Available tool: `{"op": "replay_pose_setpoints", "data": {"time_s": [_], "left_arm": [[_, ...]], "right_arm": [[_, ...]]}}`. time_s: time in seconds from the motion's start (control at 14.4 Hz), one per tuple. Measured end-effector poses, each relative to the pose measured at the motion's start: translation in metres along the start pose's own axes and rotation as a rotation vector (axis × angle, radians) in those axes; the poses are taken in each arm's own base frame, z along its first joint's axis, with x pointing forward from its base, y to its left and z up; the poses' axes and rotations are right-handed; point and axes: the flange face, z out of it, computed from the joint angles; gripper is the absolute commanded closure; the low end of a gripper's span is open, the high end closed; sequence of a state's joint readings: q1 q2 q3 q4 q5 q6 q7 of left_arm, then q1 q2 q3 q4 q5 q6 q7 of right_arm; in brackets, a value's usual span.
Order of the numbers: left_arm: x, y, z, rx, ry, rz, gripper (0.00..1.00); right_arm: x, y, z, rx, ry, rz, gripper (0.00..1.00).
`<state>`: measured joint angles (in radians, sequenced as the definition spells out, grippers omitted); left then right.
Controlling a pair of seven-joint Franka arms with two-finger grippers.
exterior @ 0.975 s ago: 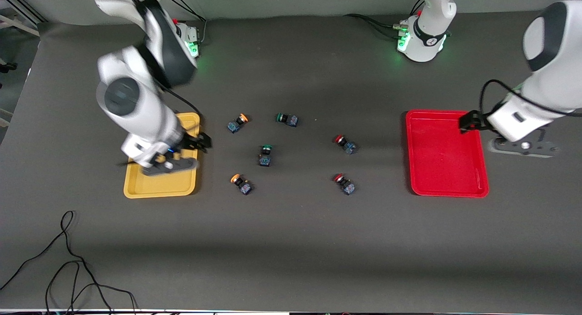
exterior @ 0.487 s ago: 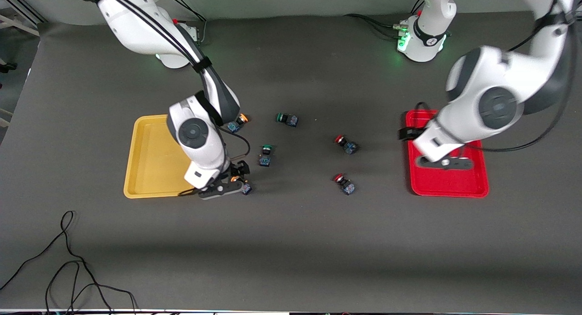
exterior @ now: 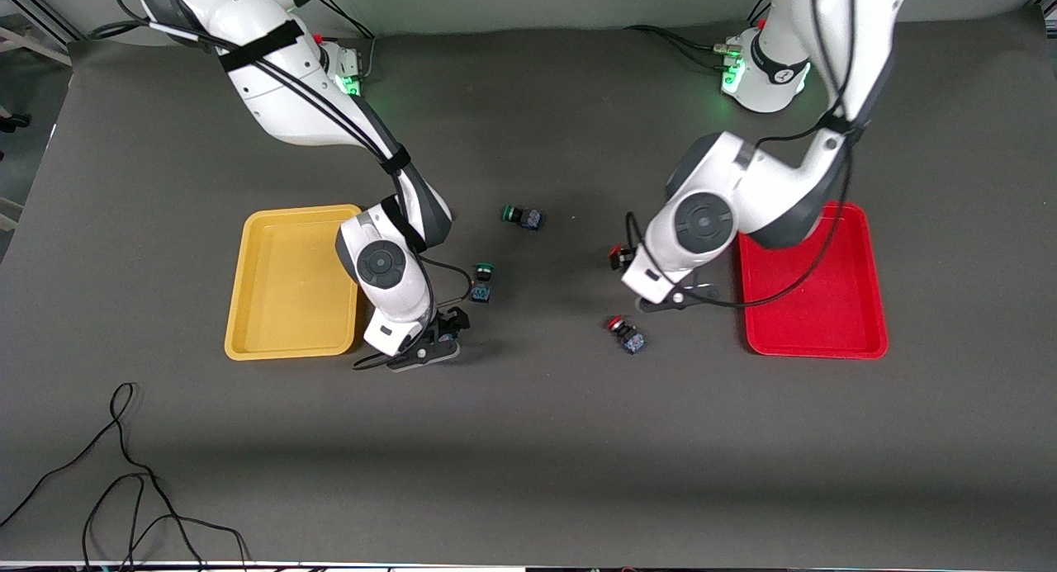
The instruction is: Place red and yellow buttons in trays
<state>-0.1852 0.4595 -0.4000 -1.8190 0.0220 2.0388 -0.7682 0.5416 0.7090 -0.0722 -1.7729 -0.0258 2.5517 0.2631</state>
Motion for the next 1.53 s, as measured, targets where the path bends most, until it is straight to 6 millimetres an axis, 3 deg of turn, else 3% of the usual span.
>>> {"op": "replay_pose_setpoints", "data": {"time_s": [0.07,0.14,0.49,0.56,0.63,0.7,0.77,0.91,1.04,1.18,1.32,1.39,1.53], "left_arm": [[0.003,-0.001,0.014,-0.012,0.004,-0.014,0.01],[0.006,-0.003,0.03,-0.025,0.011,-0.029,0.01],[-0.001,-0.013,0.1,-0.06,0.013,-0.096,0.15],[-0.004,-0.015,0.109,-0.066,0.017,-0.099,0.31],[-0.006,-0.017,0.116,-0.068,0.017,-0.104,0.56],[-0.009,-0.019,0.12,-0.066,0.014,-0.113,0.88],[-0.01,-0.02,0.122,-0.064,0.011,-0.124,1.0],[-0.01,-0.019,0.121,-0.065,0.012,-0.15,1.0],[-0.008,-0.017,0.113,-0.072,0.021,-0.169,1.0],[-0.004,-0.021,0.089,-0.036,0.004,-0.175,1.0],[0.0,-0.034,0.04,0.042,-0.038,-0.159,1.0],[0.002,-0.047,0.011,0.069,-0.049,-0.13,1.0],[0.006,-0.093,-0.048,0.107,-0.069,-0.045,1.0]], "right_arm": [[0.0,0.0,-0.001,0.001,0.002,0.0,0.32],[0.001,0.0,-0.001,0.001,0.002,0.0,0.43],[0.005,0.003,-0.005,0.001,0.012,0.008,0.48],[0.006,0.005,-0.005,-0.001,0.013,0.01,0.59],[0.006,0.007,-0.006,-0.003,0.014,0.012,0.65],[0.007,0.009,-0.007,-0.005,0.015,0.015,0.69],[0.008,0.011,-0.009,-0.007,0.012,0.018,0.69],[0.013,0.021,-0.022,-0.02,-0.02,0.033,0.69],[0.022,0.04,-0.052,-0.033,-0.067,0.041,0.69],[0.027,0.075,-0.082,-0.036,-0.095,0.034,0.69],[0.02,0.125,-0.097,-0.035,-0.126,0.064,0.69],[0.012,0.148,-0.095,-0.035,-0.148,0.083,0.69],[-0.014,0.187,-0.08,-0.044,-0.205,0.128,0.69]]}}
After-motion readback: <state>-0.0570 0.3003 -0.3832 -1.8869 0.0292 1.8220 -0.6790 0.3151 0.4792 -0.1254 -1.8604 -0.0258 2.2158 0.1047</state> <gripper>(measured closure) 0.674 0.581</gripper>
